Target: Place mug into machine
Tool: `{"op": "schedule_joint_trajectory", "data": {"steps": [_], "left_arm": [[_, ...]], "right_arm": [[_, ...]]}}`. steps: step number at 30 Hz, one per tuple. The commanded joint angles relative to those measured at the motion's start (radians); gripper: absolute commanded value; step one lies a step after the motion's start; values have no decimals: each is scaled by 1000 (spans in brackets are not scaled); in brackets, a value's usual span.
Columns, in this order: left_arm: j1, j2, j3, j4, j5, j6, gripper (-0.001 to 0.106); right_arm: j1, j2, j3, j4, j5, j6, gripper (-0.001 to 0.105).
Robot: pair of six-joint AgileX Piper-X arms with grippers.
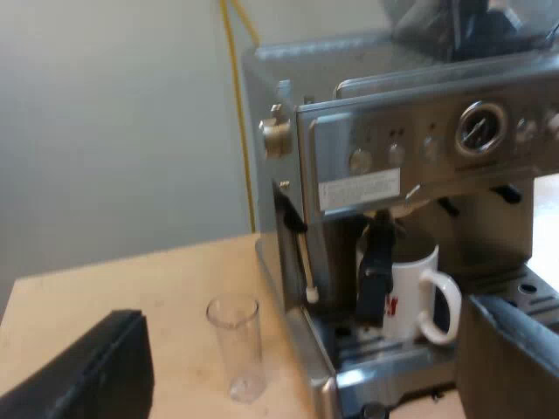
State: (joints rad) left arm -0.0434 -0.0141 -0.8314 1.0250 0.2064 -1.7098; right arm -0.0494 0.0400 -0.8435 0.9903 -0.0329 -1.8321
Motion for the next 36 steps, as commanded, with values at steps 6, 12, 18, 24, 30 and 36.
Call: {"op": "schedule_joint_trajectory", "data": {"steps": [6, 12, 18, 24, 30, 36], "left_arm": [[0, -140, -11, 82, -39, -15, 71], [0, -141, -1, 92, -45, -13, 71], [0, -138, 94, 27, -55, -13, 71], [0, -136, 205, -45, -87, -13, 71], [0, -137, 261, -65, -106, -13, 71], [0, -137, 296, -65, -106, -13, 71]], "right_arm": [[-5, -94, 23, 63, 5, 6, 71], [-5, -94, 51, 61, 6, 19, 71], [-5, -94, 113, 53, 3, 18, 71], [-5, -94, 185, 43, -15, 18, 71], [-5, -92, 237, 38, -16, 18, 71], [-5, -92, 268, 38, -16, 18, 71]]}}
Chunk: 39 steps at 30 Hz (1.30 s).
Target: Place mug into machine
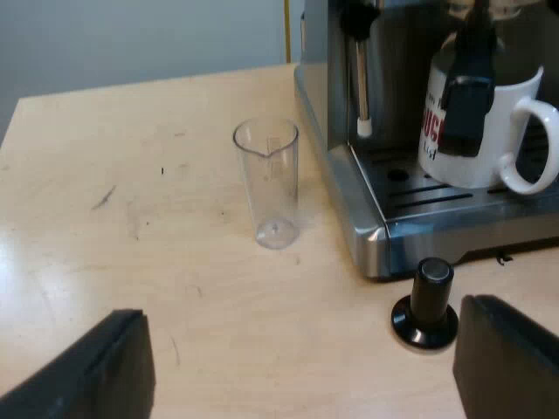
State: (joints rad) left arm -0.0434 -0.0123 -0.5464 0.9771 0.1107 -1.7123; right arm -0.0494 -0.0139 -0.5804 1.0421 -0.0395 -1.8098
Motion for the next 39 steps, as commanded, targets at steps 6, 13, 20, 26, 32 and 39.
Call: {"op": "schedule_joint_trajectory", "data": {"steps": [6, 13, 20, 26, 32, 39], "left_arm": [[0, -138, 41, -11, -11, -11, 71], [0, -138, 61, -16, -11, -11, 71], [0, -138, 61, -16, -11, -11, 71], [0, -138, 61, -16, -11, -11, 71], [0, -138, 63, -19, -3, -11, 71], [0, -138, 63, -19, -3, -11, 71]], "right_arm": [[-5, -38, 45, -14, -9, -5, 71], [-5, -38, 48, -12, -9, -5, 71], [-5, -38, 48, -3, -9, -5, 71], [-5, -38, 48, -3, -9, -3, 71], [-5, -38, 48, -3, 0, -3, 71], [-5, -38, 48, -6, 20, -3, 71]]}}
